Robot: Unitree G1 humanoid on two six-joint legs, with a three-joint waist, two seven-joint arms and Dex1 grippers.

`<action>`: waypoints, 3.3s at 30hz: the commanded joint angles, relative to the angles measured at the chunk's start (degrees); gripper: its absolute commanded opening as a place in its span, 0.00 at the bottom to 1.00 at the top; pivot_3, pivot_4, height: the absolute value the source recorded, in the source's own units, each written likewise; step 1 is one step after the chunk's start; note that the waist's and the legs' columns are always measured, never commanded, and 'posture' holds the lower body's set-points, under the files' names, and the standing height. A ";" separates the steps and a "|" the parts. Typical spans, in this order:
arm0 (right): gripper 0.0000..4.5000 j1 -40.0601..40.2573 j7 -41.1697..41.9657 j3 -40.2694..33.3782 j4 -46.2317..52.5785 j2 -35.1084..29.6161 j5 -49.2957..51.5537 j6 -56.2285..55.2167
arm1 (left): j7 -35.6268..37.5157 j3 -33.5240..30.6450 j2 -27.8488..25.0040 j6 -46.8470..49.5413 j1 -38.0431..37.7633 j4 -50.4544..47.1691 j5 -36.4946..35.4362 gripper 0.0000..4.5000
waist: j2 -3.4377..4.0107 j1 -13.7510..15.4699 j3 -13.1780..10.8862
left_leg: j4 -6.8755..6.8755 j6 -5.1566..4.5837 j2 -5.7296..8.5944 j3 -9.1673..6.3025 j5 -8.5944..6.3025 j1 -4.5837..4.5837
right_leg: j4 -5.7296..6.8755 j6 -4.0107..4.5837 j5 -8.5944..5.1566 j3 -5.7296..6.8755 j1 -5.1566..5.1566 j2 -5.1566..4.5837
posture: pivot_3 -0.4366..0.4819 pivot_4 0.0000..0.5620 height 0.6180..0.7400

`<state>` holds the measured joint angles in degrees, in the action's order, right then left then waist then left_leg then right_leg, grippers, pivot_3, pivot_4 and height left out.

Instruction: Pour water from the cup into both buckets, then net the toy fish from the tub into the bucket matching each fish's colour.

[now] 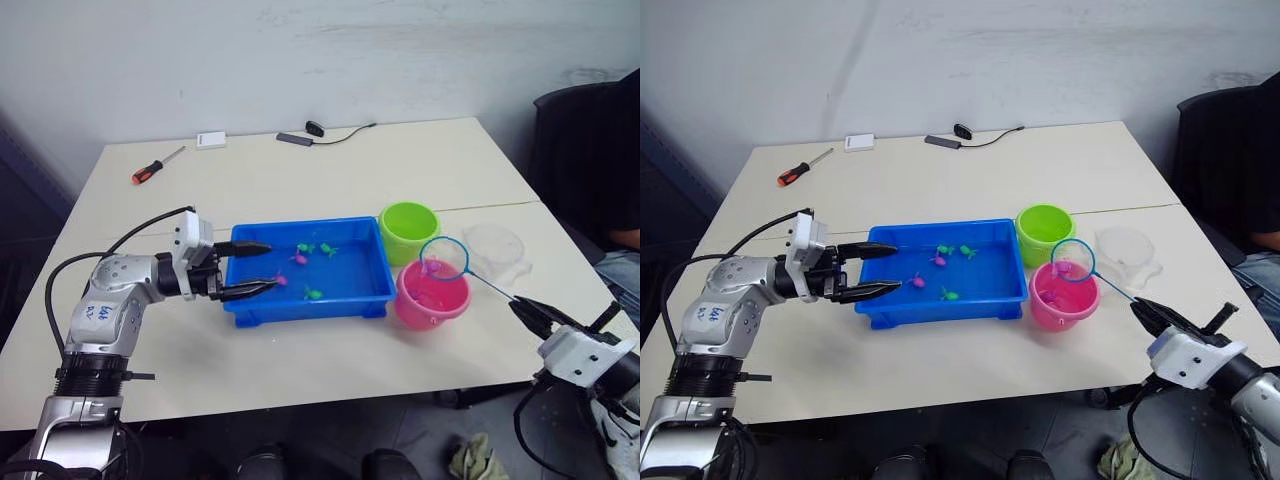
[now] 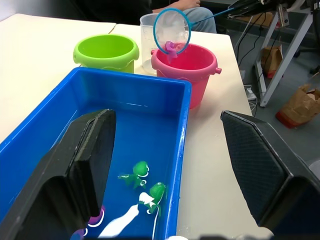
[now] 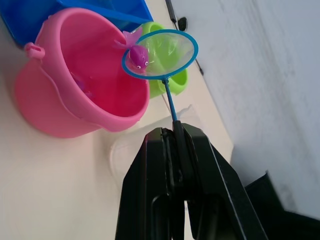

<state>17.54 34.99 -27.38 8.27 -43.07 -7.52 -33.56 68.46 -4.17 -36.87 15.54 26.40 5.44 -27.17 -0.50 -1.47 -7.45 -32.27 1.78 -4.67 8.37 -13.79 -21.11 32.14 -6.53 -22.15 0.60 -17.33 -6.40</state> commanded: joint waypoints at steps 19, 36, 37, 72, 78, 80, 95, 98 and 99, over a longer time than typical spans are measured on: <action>0.00 -2.83 -10.31 -0.01 -3.69 -4.81 -7.65 -10.63 | -0.07 -0.26 0.65 -1.01 0.45 -0.17 0.07 0.82 | 0.02 -0.07 -0.01 | -0.15 -0.19 0.00 -0.23 0.10 0.10 | -0.06 0.00 0.00 0.09 0.61 0.03 | 0.48 0.27 0.94; 0.00 -32.20 1.17 18.02 15.39 -3.01 32.98 59.06 | -7.64 -7.58 -1.34 3.46 -8.23 -8.01 -2.68 0.82 | 0.33 0.06 0.04 | -0.30 -0.32 -0.12 -0.83 0.02 -0.06 | 0.38 0.17 -0.09 0.18 0.62 -0.08 | 0.48 0.27 0.94; 0.00 -33.36 0.94 18.80 15.15 -3.29 35.08 64.98 | -8.09 -8.14 -1.40 3.74 -8.90 -8.55 -2.91 0.82 | 0.32 0.07 0.05 | -0.30 -0.33 -0.12 -0.86 0.01 -0.06 | 0.38 0.18 -0.10 0.20 0.63 -0.10 | 0.48 0.27 0.94; 0.00 -53.79 0.66 36.69 4.59 1.83 38.56 100.34 | -20.63 -11.01 -3.00 11.63 -20.96 -18.86 -1.03 0.82 | 0.40 -0.14 0.13 | 0.01 -0.09 -0.08 -0.69 -0.07 -0.21 | 0.52 0.60 -0.16 0.33 -0.14 -0.18 | 0.48 0.27 0.94; 0.00 -55.64 0.47 38.94 1.59 3.49 36.44 100.74 | -19.04 -11.68 -2.70 10.47 -21.59 -19.31 -2.92 0.82 | 0.37 -0.17 0.15 | 0.03 -0.09 -0.10 -0.55 -0.07 -0.15 | 0.63 0.59 -0.16 0.36 -0.22 -0.17 | 0.48 0.27 0.94; 0.00 -56.35 0.39 39.61 0.52 4.32 35.75 100.77 | -19.10 -11.79 -2.78 10.41 -21.82 -19.52 -3.17 0.82 | 0.36 -0.21 0.15 | 0.03 -0.09 -0.11 -0.51 -0.07 -0.13 | 0.64 0.59 -0.16 0.36 -0.23 -0.17 | 0.48 0.27 0.94; 0.00 -60.99 0.20 41.72 -8.08 12.59 30.24 97.66 | -18.95 -13.06 -2.85 9.83 -23.29 -21.03 -3.64 0.82 | 0.31 -0.20 0.19 | 0.10 -0.07 -0.14 -0.16 -0.06 -0.11 | 0.86 0.54 -0.13 0.46 -0.28 -0.18 | 0.48 0.27 0.94; 0.00 -61.20 0.13 41.63 -8.66 13.88 29.64 97.37 | -18.82 -13.20 -2.91 9.70 -23.36 -21.08 -3.76 0.82 | 0.29 -0.24 0.20 | 0.10 -0.07 -0.14 -0.15 -0.06 -0.09 | 0.85 0.53 -0.13 0.46 -0.37 -0.18 | 0.48 0.27 0.94; 0.00 -61.29 0.03 41.57 -8.87 14.48 29.46 97.24 | -18.80 -13.18 -2.92 9.64 -23.27 -21.04 -3.78 0.82 | 0.27 -0.27 0.21 | 0.10 -0.06 -0.15 -0.14 -0.07 -0.08 | 0.85 0.53 -0.13 0.45 -0.37 -0.19 | 0.48 0.27 0.94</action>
<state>-42.32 35.25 15.04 -0.94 -29.29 22.35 64.80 49.40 -15.45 -39.29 26.15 3.15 -13.25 -29.61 -0.22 -1.74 -7.24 -32.15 1.71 -4.82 8.23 -13.85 -21.19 33.00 -6.00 -22.28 1.05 -17.67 -6.58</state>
